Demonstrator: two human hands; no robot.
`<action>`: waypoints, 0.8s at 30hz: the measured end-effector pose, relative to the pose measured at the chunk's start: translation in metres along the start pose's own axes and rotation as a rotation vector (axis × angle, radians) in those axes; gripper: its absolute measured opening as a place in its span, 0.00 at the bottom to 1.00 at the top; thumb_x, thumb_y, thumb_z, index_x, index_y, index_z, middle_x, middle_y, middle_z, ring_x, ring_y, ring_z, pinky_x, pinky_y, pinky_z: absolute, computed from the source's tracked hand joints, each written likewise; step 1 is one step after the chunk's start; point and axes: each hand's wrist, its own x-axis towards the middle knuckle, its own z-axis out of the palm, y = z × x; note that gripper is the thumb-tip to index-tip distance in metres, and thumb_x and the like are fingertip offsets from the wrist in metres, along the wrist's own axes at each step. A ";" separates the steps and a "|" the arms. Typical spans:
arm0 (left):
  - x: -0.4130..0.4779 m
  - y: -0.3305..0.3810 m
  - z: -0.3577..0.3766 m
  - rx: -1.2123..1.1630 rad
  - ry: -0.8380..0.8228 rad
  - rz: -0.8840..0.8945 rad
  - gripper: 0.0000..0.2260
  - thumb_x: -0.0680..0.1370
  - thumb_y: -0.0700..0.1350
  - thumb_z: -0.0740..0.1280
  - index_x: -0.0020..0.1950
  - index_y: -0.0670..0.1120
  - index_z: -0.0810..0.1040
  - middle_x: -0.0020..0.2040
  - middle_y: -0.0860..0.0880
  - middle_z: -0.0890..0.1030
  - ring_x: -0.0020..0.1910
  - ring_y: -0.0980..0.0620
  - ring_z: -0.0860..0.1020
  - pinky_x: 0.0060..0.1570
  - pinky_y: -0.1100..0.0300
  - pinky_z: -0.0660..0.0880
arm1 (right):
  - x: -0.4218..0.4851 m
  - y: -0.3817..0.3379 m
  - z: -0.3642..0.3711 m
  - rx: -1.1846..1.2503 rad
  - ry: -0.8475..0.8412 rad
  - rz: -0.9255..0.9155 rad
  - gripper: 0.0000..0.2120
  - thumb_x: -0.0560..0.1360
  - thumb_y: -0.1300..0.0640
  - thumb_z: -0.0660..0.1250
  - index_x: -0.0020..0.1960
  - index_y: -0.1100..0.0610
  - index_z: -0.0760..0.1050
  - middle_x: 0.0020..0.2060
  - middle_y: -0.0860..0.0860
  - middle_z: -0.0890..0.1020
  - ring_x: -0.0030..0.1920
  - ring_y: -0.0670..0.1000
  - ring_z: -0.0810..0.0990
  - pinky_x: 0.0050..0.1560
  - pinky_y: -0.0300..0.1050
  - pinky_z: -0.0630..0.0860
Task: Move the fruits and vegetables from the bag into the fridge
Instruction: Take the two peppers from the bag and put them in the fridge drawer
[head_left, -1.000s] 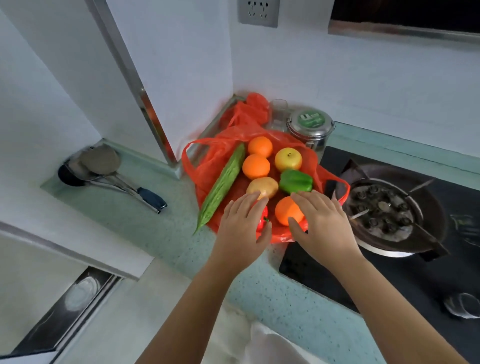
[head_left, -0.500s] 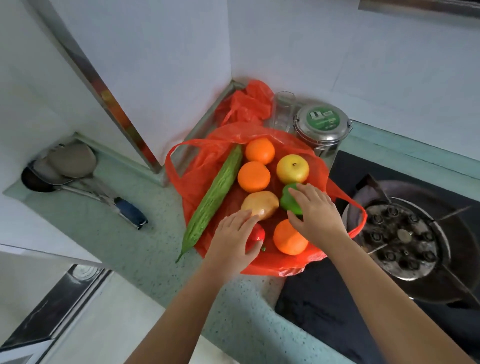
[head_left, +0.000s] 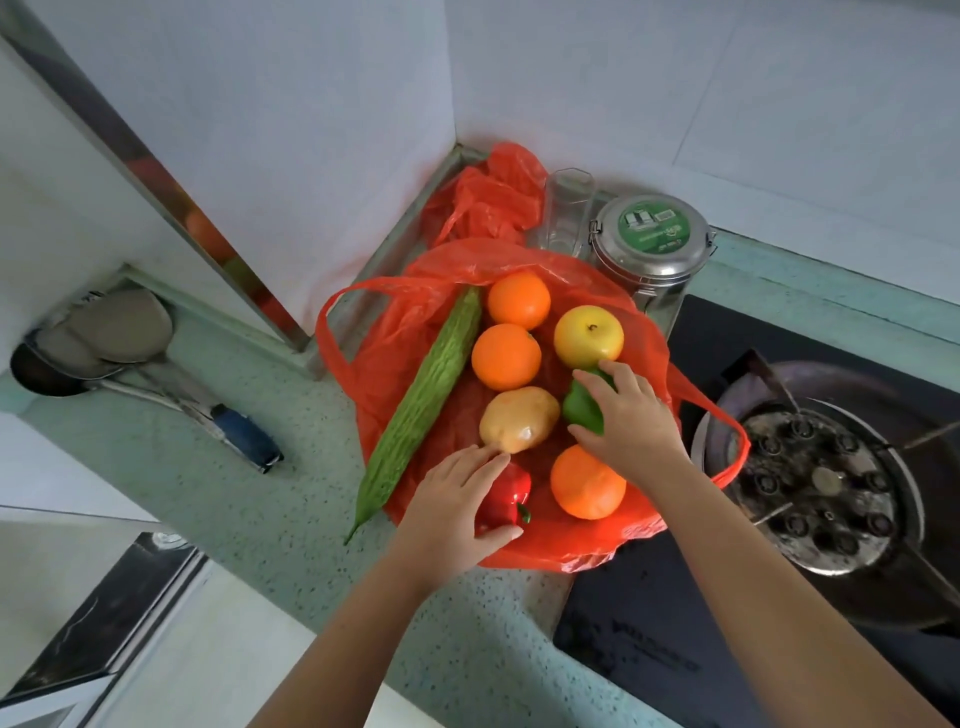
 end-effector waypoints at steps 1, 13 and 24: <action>0.000 -0.001 0.000 0.002 -0.014 -0.002 0.32 0.68 0.61 0.64 0.66 0.43 0.71 0.64 0.44 0.75 0.63 0.42 0.73 0.59 0.48 0.69 | 0.000 0.001 0.000 0.009 -0.008 0.008 0.32 0.72 0.46 0.65 0.72 0.48 0.57 0.70 0.53 0.60 0.69 0.55 0.59 0.62 0.53 0.68; 0.001 -0.004 -0.002 0.010 -0.044 0.021 0.39 0.62 0.54 0.76 0.68 0.42 0.68 0.64 0.44 0.74 0.62 0.43 0.72 0.60 0.53 0.66 | -0.006 0.002 -0.001 0.099 0.021 0.042 0.34 0.71 0.46 0.67 0.72 0.48 0.57 0.69 0.52 0.61 0.66 0.55 0.63 0.57 0.50 0.70; -0.008 0.018 -0.016 -0.173 0.078 -0.172 0.38 0.65 0.56 0.75 0.70 0.47 0.65 0.64 0.50 0.70 0.64 0.52 0.68 0.61 0.62 0.65 | -0.026 -0.009 -0.015 0.268 0.199 -0.006 0.33 0.70 0.48 0.69 0.71 0.50 0.61 0.66 0.54 0.64 0.65 0.57 0.65 0.55 0.51 0.72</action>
